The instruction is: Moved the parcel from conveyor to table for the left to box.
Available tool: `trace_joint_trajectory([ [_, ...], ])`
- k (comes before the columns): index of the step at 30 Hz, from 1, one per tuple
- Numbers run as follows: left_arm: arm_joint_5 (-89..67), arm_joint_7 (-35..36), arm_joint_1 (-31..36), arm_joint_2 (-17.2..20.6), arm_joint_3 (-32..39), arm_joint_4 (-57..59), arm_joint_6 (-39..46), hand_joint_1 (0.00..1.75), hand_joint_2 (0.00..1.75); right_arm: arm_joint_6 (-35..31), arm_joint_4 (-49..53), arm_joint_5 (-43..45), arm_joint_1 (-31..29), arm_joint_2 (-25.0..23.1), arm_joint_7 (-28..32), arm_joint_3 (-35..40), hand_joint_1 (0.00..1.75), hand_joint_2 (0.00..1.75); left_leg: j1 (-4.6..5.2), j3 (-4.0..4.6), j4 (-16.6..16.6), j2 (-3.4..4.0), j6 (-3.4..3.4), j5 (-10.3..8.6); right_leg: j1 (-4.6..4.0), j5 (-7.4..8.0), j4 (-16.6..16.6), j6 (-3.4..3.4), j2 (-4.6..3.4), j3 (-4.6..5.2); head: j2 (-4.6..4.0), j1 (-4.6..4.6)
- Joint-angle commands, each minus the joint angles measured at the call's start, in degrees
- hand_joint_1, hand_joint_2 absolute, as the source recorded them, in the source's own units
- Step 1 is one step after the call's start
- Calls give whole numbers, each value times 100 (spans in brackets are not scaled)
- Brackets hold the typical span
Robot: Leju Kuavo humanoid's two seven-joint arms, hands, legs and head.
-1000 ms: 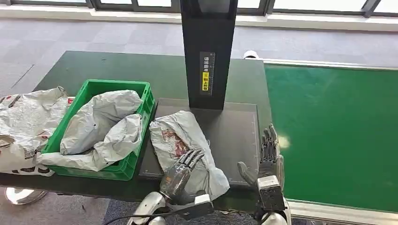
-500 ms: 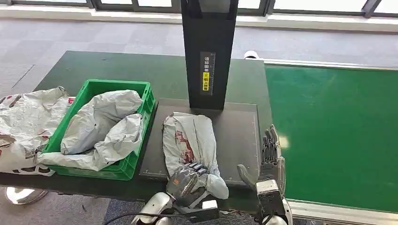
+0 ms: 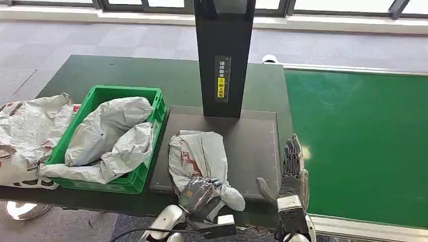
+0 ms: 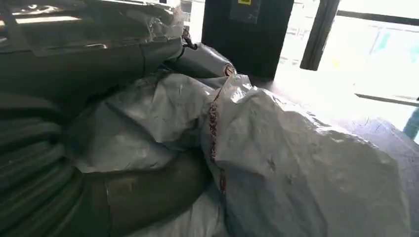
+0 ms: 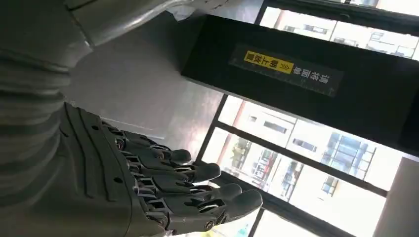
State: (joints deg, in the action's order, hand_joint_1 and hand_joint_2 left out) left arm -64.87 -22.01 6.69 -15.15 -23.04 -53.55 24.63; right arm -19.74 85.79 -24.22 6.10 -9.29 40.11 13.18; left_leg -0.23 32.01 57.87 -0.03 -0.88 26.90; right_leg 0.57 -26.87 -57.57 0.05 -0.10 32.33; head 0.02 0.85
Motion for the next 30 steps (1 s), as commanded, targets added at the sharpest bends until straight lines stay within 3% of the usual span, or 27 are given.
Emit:
trace_joint_trajectory([
  [1,207,-401,-484,-177,295,-1103,581,175,175,96,48,-69,44,-93,-11,-254,0,175,0,2,-5,1,3,1,0,1,8,2,0,0,0,0],
  [3,607,-903,-876,-92,181,-2190,855,175,175,151,150,-112,115,-149,-11,-332,0,175,-1,6,-2,5,3,3,-1,0,6,1,-4,5,0,0],
  [9,1078,-1350,-1571,244,-19,-4471,1092,175,175,203,315,-76,297,-106,-11,-405,0,175,-6,11,3,13,2,13,-7,-6,4,1,-12,8,0,0],
  [15,1044,-1692,-1767,367,-102,-5215,1537,175,175,202,316,-71,292,-132,-11,-426,0,175,-3,16,0,9,1,9,-4,-5,2,1,-8,13,0,-2],
  [27,934,-1799,-1769,327,-109,-5357,1537,175,175,227,308,-76,278,-137,-11,-437,0,175,-3,6,-14,5,4,4,-3,-2,18,2,-2,1,0,-2],
  [30,499,-1799,-1716,289,-239,-6367,1537,175,175,214,284,-37,339,-58,-11,-368,0,175,-6,19,5,1,2,7,-6,-6,0,1,2,12,0,-2],
])
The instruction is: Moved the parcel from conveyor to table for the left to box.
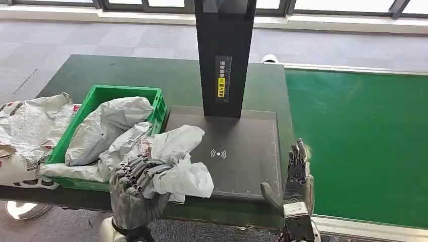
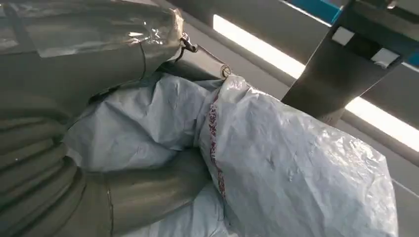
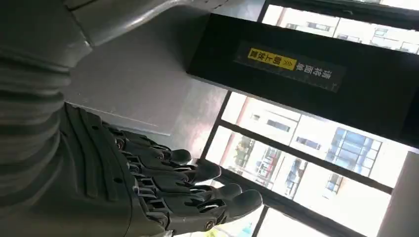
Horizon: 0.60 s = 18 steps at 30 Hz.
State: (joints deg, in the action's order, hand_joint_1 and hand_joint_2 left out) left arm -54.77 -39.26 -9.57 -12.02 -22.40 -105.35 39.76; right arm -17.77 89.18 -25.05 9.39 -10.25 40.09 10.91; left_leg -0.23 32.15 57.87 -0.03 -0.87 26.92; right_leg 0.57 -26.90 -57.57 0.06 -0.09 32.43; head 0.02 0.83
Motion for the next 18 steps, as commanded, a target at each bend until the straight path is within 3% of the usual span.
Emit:
trace_joint_trajectory([
  [1,-725,-74,-78,-78,-313,-1462,24,175,175,1,-53,91,30,82,-9,-93,0,175,-6,5,3,1,2,6,-7,-2,5,1,0,2,0,0],
  [3,-1220,-74,-7,-372,-29,-1912,24,175,175,22,-97,137,0,137,-9,-19,0,175,-5,11,10,-1,1,6,-5,-5,-4,0,2,9,0,0],
  [4,-1397,-74,159,-772,669,-1959,24,175,175,182,-220,173,-97,167,-9,31,0,175,-7,12,12,-1,1,6,-8,-3,-3,0,1,8,0,0],
  [6,-1198,-74,868,-798,1822,-1567,24,175,175,233,-487,216,-313,171,-9,97,0,175,-7,11,11,7,2,6,-8,0,-2,2,-6,9,0,0],
  [10,-856,-74,1686,-798,3162,-844,24,175,175,290,-718,366,-508,246,-9,247,0,175,-10,1,-30,12,-2,-30,-12,35,37,-5,-10,0,0,2],
  [16,-1122,-74,2273,-532,4181,-73,24,175,175,118,-494,543,-228,422,-9,557,0,175,-3,-9,-16,-4,-13,-28,-16,21,15,-17,6,-8,0,0],
  [18,-1910,-54,2802,-556,4711,982,24,175,175,123,-444,524,-164,408,-9,513,0,175,-1,-15,-11,-12,-20,-30,-16,15,6,-19,13,-15,0,0],
])
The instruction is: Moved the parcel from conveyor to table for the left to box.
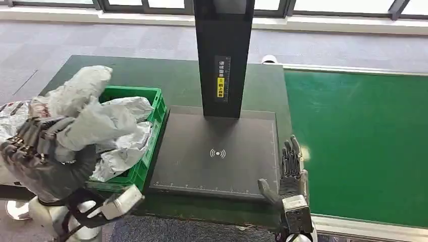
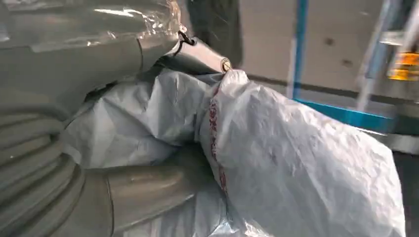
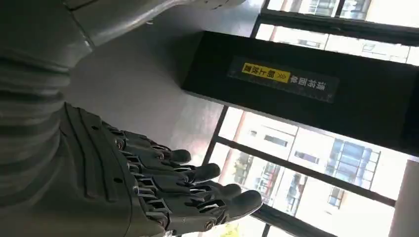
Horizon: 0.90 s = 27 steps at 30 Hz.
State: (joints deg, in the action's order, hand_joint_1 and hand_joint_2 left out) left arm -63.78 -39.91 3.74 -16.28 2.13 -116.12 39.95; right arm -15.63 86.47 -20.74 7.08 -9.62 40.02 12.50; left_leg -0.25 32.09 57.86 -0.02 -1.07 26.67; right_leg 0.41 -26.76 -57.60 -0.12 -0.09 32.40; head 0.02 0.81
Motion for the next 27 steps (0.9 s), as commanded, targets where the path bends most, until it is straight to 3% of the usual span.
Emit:
trace_joint_trajectory([
  [1,-1210,82,1651,-120,2392,2342,5,175,175,-109,-162,103,83,361,-2,362,0,175,4,-9,-23,-24,2,-16,3,6,18,-1,26,-15,0,0],
  [4,-2023,1885,2086,721,1993,4450,5,175,175,-134,-141,153,124,431,-2,411,0,175,4,-14,-32,-37,-1,-28,4,11,27,-4,38,-21,0,0],
  [5,-2023,1885,2086,721,1993,4450,5,175,175,-134,-141,153,124,431,-2,411,0,175,5,-17,-25,-35,-1,-23,5,6,19,-4,35,-21,0,0],
  [8,-1457,2424,2419,1306,1559,6454,-17,175,175,-162,-181,281,92,550,-2,523,0,175,5,-17,-26,-24,0,-24,7,11,19,-4,25,-20,0,2],
  [12,-1485,2491,2365,1336,1511,6600,-44,175,175,-167,-199,287,79,556,-2,528,0,175,2,-6,-14,-5,-4,-20,3,19,6,-13,10,0,0,2],
  [15,-1599,2886,2297,1393,1312,7087,-577,175,175,-45,-240,283,61,564,-2,549,0,175,-3,-3,-15,3,-3,-19,-4,20,10,-14,1,6,0,2],
  [27,-1554,2919,2162,1353,1284,7157,-525,175,175,-32,-247,244,73,527,-2,554,0,175,-7,1,-19,21,-4,-17,-4,29,18,-16,-15,11,0,2],
])
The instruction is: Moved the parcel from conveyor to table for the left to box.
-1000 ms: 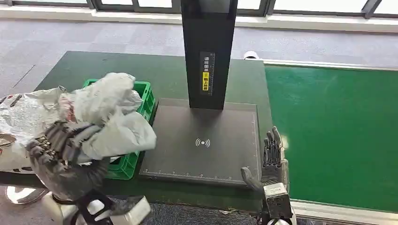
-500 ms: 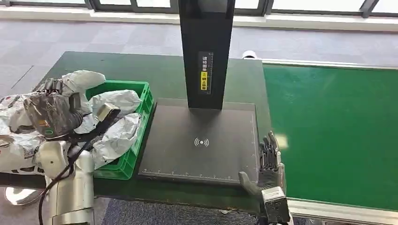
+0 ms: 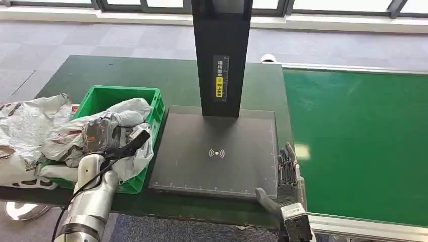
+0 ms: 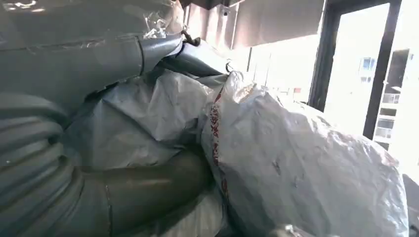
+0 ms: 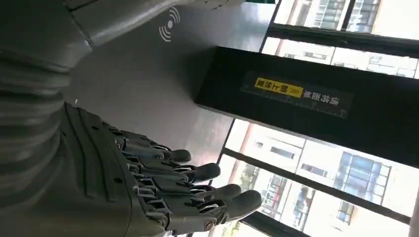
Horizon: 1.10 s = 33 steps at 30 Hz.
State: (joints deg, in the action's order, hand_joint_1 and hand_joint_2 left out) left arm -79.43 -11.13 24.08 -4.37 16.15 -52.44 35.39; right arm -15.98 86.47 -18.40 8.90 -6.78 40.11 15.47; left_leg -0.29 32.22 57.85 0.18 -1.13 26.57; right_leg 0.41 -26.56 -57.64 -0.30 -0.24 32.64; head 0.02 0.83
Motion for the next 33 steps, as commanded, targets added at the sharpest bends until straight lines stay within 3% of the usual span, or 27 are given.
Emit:
trace_joint_trajectory([
  [1,11,41,129,162,-118,788,-68,175,175,2,-247,10,-109,243,-11,257,0,175,-1,-11,-6,0,0,-2,-1,1,6,1,0,-11,0,0],
  [10,94,38,18,111,-166,635,-149,175,175,66,-232,-58,-88,204,-11,218,0,175,-2,-16,-12,1,-3,-7,-3,5,9,2,-1,-16,0,0],
  [11,149,41,-86,72,-229,476,-207,136,175,121,-207,-126,-68,154,-11,164,0,175,1,-20,-11,0,-4,-7,1,2,4,1,0,-18,0,0],
  [12,321,-18,-223,3,-328,219,-284,0,175,191,-160,-197,-43,86,-11,79,0,175,0,-19,-19,2,-3,-10,-1,7,14,2,-2,-18,0,0],
  [13,600,-163,-344,-57,-399,-37,-349,0,175,229,-127,-229,-30,51,-11,32,0,175,1,-21,-14,2,-3,-7,0,3,8,2,-2,-19,0,0],
  [14,713,-206,-444,-93,-460,-259,-339,0,0,247,-109,-245,-23,35,-11,8,0,175,1,-22,-20,2,-2,-9,1,5,13,2,-2,-20,0,0],
  [19,2556,-783,-1598,-399,-1348,-2674,-957,0,0,74,-109,-130,-124,37,-11,-127,0,175,-2,-15,-10,3,1,-2,-3,2,12,5,-2,-16,0,0],
  [21,3091,-989,-1907,-456,-1698,-3266,-839,0,0,-12,-143,-140,-159,52,-11,-202,0,175,-1,-15,-17,3,5,-1,-1,3,22,8,-2,-17,0,0],
  [22,4201,-1588,-2112,-771,-1685,-3688,-638,0,0,-207,-199,-116,-188,15,-11,-314,0,175,-4,-11,-11,-1,8,3,-4,1,20,9,1,-17,0,0],
  [24,5556,-1891,-2385,-759,-1776,-3447,-374,0,0,-427,-210,142,-215,172,-11,-131,0,175,-5,2,-1,-6,10,5,-4,-2,12,11,4,-10,0,0],
  [25,5828,-2056,-2391,-766,-1747,-3293,-380,0,0,-503,-207,173,-200,212,-11,-91,0,0,1,-12,-14,6,11,5,2,1,21,12,-8,-17,0,0],
  [29,6521,-2465,-2356,-853,-1605,-2953,-369,0,0,-900,-169,191,-161,339,-11,100,0,0,1,-10,-9,-5,18,11,12,-8,16,17,3,-18,0,0],
  [33,6459,-2502,-2645,-1067,-1657,-3362,-121,0,0,-895,75,82,96,254,-11,110,0,0,9,-3,-4,-5,21,16,12,-10,10,14,4,-9,0,0],
])
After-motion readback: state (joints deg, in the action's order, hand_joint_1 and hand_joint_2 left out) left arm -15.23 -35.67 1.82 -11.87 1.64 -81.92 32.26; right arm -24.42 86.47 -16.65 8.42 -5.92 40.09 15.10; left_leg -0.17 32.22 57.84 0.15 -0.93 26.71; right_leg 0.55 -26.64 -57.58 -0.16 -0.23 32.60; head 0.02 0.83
